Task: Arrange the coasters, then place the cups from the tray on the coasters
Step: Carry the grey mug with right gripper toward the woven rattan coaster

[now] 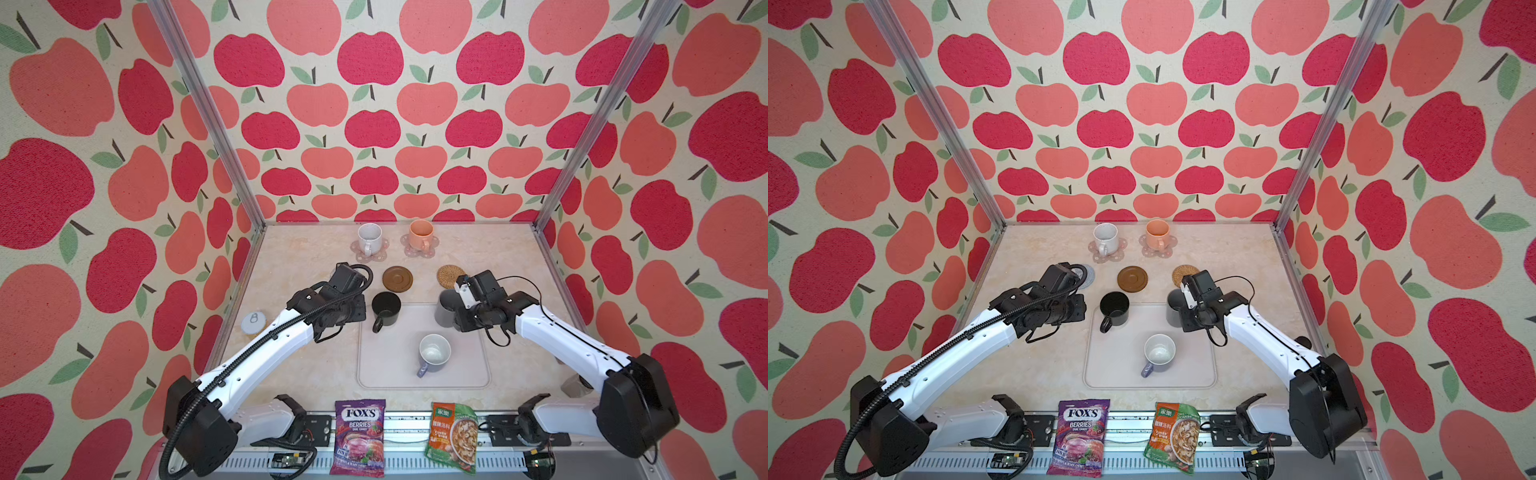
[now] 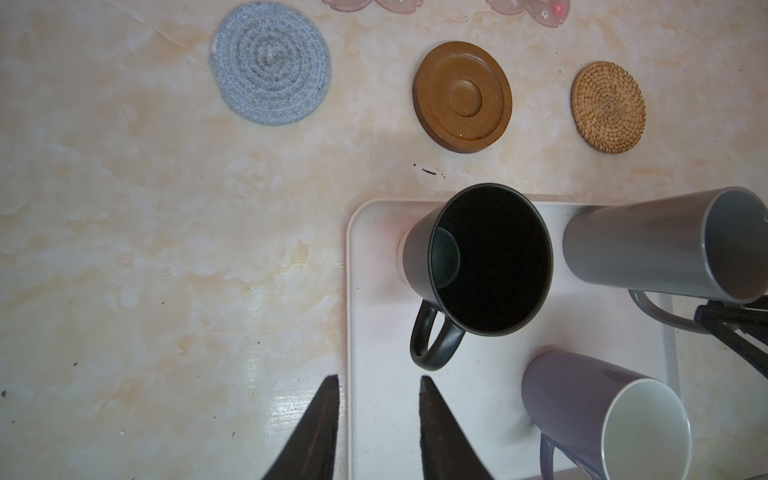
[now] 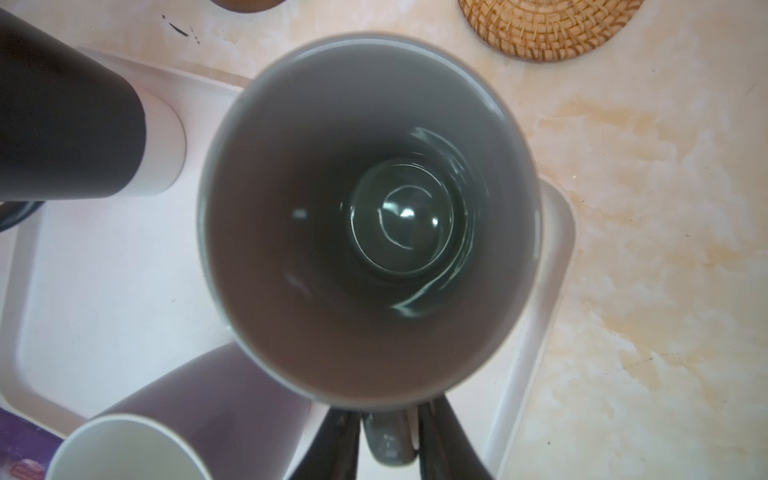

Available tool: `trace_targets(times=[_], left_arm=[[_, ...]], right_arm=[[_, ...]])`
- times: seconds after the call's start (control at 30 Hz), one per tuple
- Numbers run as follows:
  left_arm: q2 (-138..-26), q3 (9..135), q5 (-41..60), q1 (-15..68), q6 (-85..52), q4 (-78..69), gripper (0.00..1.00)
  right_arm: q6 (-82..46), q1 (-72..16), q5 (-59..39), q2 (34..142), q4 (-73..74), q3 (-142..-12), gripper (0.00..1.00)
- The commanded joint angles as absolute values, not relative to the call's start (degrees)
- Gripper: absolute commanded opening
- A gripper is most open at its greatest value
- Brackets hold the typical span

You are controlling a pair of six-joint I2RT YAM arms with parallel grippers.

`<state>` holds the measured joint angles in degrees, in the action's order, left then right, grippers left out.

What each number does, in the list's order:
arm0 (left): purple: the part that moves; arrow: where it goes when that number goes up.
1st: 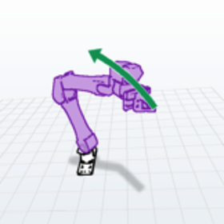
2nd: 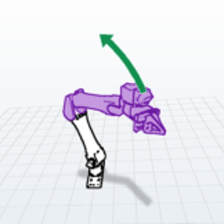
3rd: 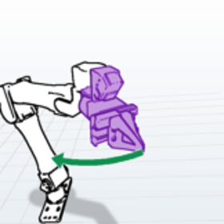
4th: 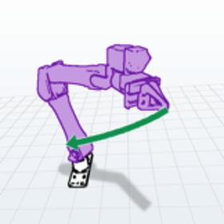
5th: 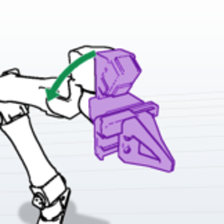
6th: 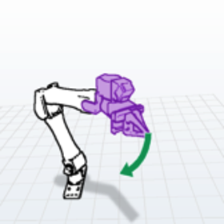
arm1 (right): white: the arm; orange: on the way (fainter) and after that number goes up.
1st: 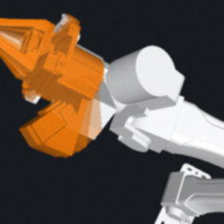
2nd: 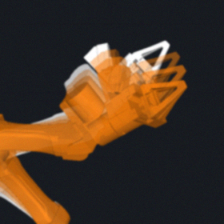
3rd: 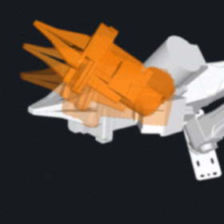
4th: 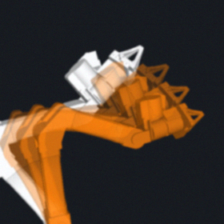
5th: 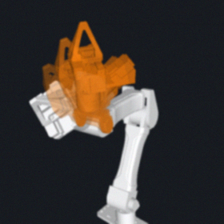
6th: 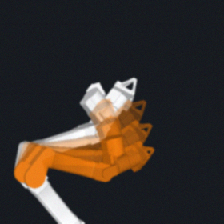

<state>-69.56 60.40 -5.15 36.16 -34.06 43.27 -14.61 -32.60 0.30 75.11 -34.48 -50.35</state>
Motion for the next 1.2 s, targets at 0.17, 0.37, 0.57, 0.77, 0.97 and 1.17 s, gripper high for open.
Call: trace_targets(times=[0.17, 0.37, 0.57, 0.77, 0.97, 1.17], left_arm=[[-70.7, 62.5, -6.3, 36.5, -34.1, 44.8, 0.35], [-70.8, 62.0, -6.7, 36.5, -34.1, 44.9, 0.35], [-70.6, 61.0, -6.4, 36.5, -34.7, 44.6, 0.35], [-71.3, 61.1, -6.0, 36.5, -34.6, 44.3, 0.35], [-71.9, 61.2, -5.5, 36.6, -34.7, 44.1, 0.35], [-71.9, 60.9, -5.5, 36.7, -34.9, 44.1, 0.35]], right_arm=[[-16.8, -32.5, 3.0, 78.8, -36.3, -53.2, 0.38], [-16.0, -33.2, 3.8, 80.9, -35.2, -54.6, 0.35], [-16.6, -33.6, 4.7, 81.0, -33.9, -53.9, 0.28], [-16.6, -33.8, 5.1, 78.3, -32.5, -52.8, 0.27], [-16.2, -33.8, 6.0, 76.8, -32.8, -52.8, 0.28], [-16.2, -33.8, 5.5, 78.3, -32.9, -52.8, 0.28]])
